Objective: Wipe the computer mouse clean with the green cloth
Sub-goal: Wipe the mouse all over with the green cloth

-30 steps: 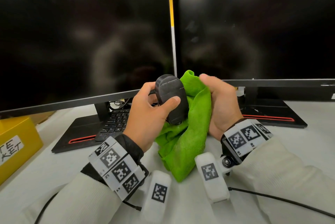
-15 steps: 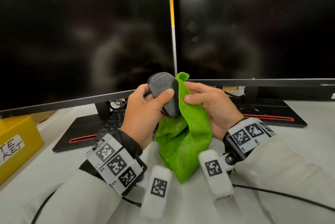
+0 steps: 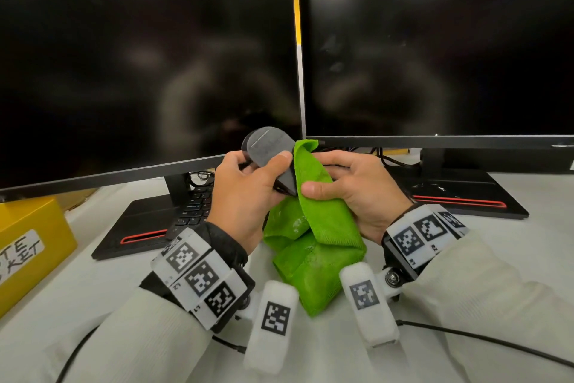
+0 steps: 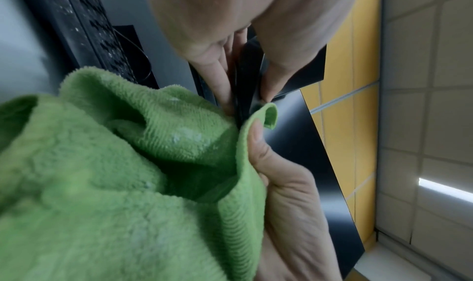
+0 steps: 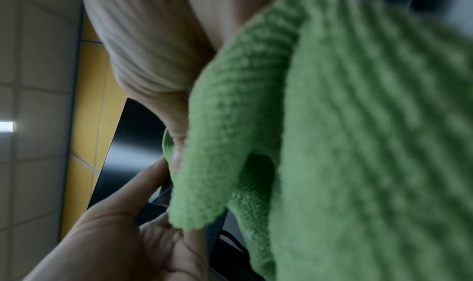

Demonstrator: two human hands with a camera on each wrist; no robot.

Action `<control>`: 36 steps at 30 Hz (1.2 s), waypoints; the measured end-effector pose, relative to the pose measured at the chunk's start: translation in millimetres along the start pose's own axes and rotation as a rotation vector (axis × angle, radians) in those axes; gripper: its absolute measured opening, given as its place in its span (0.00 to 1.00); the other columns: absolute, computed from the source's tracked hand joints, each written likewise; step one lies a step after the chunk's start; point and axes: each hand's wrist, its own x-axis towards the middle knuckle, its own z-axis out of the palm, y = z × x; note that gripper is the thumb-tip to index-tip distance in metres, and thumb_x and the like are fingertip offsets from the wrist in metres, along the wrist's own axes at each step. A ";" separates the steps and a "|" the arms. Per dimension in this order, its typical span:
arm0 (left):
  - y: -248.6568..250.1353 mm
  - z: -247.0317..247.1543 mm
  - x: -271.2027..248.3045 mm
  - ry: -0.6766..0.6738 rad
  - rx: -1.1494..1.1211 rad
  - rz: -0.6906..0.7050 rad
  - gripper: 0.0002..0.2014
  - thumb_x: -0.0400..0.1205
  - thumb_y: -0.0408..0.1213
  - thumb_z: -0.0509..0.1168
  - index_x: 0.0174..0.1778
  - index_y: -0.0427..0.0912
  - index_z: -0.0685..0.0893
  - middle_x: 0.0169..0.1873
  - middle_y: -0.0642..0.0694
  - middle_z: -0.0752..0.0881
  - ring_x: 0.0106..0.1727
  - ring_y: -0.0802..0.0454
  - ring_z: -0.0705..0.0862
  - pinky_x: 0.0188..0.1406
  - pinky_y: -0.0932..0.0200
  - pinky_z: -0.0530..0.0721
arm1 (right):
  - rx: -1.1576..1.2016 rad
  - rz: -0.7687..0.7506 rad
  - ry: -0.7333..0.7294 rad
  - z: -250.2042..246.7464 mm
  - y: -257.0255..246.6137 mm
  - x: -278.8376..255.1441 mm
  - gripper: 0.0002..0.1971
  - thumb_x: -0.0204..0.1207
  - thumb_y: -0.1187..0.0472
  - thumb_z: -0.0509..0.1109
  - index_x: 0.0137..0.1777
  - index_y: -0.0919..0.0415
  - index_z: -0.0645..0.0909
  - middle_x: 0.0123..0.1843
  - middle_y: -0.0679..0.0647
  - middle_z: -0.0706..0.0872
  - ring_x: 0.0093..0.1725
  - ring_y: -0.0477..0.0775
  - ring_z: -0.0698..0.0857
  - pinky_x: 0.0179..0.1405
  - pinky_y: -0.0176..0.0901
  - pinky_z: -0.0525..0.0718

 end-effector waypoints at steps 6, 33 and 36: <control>6.9 -3.5 4.0 0.034 -0.132 -0.148 0.02 0.85 0.28 0.72 0.51 0.32 0.88 0.46 0.37 0.96 0.39 0.51 0.96 0.33 0.62 0.92 | 0.130 0.000 0.110 -3.9 1.7 7.3 0.12 0.83 0.70 0.67 0.62 0.74 0.86 0.59 0.75 0.89 0.61 0.76 0.88 0.65 0.73 0.84; 12.4 -11.1 10.3 -0.126 0.383 0.422 0.24 0.72 0.43 0.82 0.65 0.47 0.89 0.65 0.41 0.89 0.52 0.39 0.94 0.60 0.45 0.93 | 0.397 0.320 -0.030 -5.2 4.1 7.4 0.26 0.81 0.60 0.60 0.75 0.73 0.76 0.75 0.75 0.78 0.73 0.79 0.78 0.72 0.75 0.77; 5.9 -9.2 8.9 -0.187 0.472 0.399 0.21 0.74 0.43 0.79 0.63 0.47 0.90 0.57 0.47 0.94 0.57 0.43 0.94 0.64 0.35 0.90 | 0.440 0.316 -0.139 -2.0 2.2 3.2 0.23 0.85 0.57 0.57 0.74 0.67 0.79 0.71 0.71 0.83 0.69 0.74 0.83 0.70 0.70 0.80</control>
